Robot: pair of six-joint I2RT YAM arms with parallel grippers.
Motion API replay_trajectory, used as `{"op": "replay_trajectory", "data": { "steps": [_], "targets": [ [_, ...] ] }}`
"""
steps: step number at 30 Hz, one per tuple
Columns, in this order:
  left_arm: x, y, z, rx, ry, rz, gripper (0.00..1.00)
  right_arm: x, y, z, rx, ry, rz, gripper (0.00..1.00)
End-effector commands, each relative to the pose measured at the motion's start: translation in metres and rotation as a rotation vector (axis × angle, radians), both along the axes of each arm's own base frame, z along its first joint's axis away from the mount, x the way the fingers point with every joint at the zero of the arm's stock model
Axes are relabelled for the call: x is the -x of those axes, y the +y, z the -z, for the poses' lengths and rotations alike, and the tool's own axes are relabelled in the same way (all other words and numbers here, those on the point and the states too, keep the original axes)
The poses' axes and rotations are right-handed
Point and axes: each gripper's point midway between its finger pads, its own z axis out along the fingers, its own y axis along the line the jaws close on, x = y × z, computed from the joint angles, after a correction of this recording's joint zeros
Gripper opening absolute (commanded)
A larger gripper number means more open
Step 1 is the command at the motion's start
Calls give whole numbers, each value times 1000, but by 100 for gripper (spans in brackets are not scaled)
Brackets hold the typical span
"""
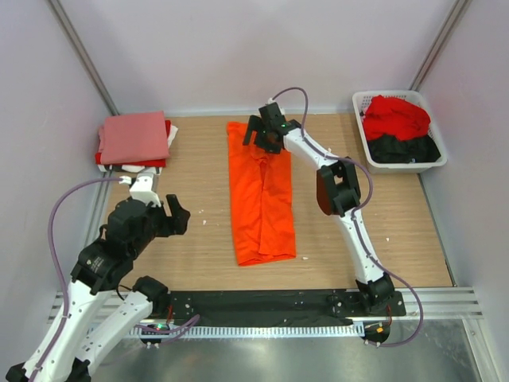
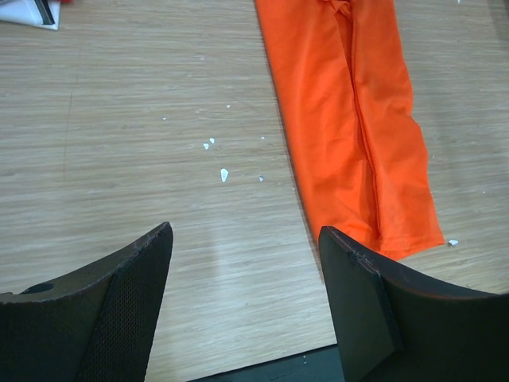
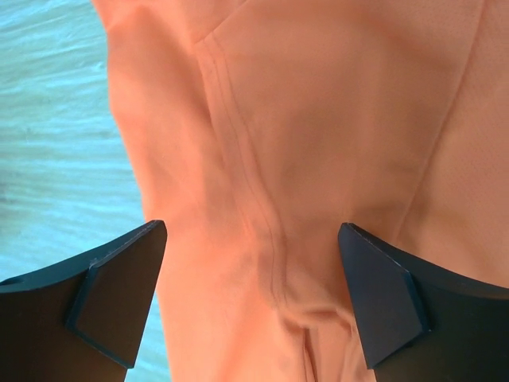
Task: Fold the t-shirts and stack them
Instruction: Fold the tshirt
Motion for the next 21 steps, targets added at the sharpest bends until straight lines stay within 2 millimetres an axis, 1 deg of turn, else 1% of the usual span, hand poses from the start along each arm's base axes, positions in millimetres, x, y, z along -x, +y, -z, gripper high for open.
{"op": "replay_trajectory", "data": {
  "steps": [1, 2, 3, 4, 5, 6, 7, 8, 9, 10, 11, 12, 13, 14, 15, 16, 17, 18, 20, 21],
  "targets": [
    [-9, 0, -7, -2, -35, -12, 76, 9, -2, -103, -48, -138, -57, 96],
    [-9, 0, -6, -3, -31, -11, 76, 13, -6, -111, -40, -143, -48, 96],
    [-10, 0, -5, -5, -28, -16, 75, 26, -14, -103, -10, -112, -43, 96],
    [-13, -1, 1, -12, 6, -24, 75, 33, -29, -139, 4, -174, 2, 96],
    [-14, -2, -1, -11, 19, -32, 74, 44, -38, -153, 13, -196, 22, 96],
    [-16, -2, 2, -16, 47, -44, 72, 64, -48, -124, 47, -152, 30, 97],
    [-18, -5, 15, -17, 121, -68, 71, 87, -59, -169, 12, -228, 39, 98],
    [-17, -15, 22, 8, 170, -45, 70, 101, -70, -170, 26, -236, 65, 98],
    [-16, -23, 30, 29, 211, -22, 67, 130, -85, -127, 74, -163, 73, 98],
    [-21, -36, 38, 64, 256, -8, 65, 157, -89, -154, 40, -216, 69, 98],
    [-16, -49, 45, 85, 287, 30, 65, 175, -98, -144, 62, -207, 84, 98],
    [-13, -55, 59, 83, 320, 40, 66, 210, -114, -102, 122, -135, 83, 98],
    [-14, -62, 63, 94, 318, 47, 66, 231, -116, -91, 109, -113, 92, 97],
    [-10, -71, 71, 104, 333, 60, 67, 250, -122, -99, 67, -135, 93, 96],
    [-7, -72, 86, 97, 358, 50, 68, 280, -136, -58, 104, -55, 84, 93],
    [-9, -80, 88, 125, 343, 58, 68, 295, -141, -46, 93, -28, 92, 91],
    [-6, -88, 93, 152, 358, 68, 69, 310, -140, -50, 32, -33, 103, 88],
    [-4, -93, 100, 163, 372, 78, 69, 331, -147, -23, 35, 29, 95, 84],
    [1, -105, 116, 181, 387, 99, 69, 352, -141, -15, -15, 58, 76, 79],
    [2, -110, 123, 186, 405, 95, 68, 362, -142, -8, -25, 67, 65, 76]
  ]
}}
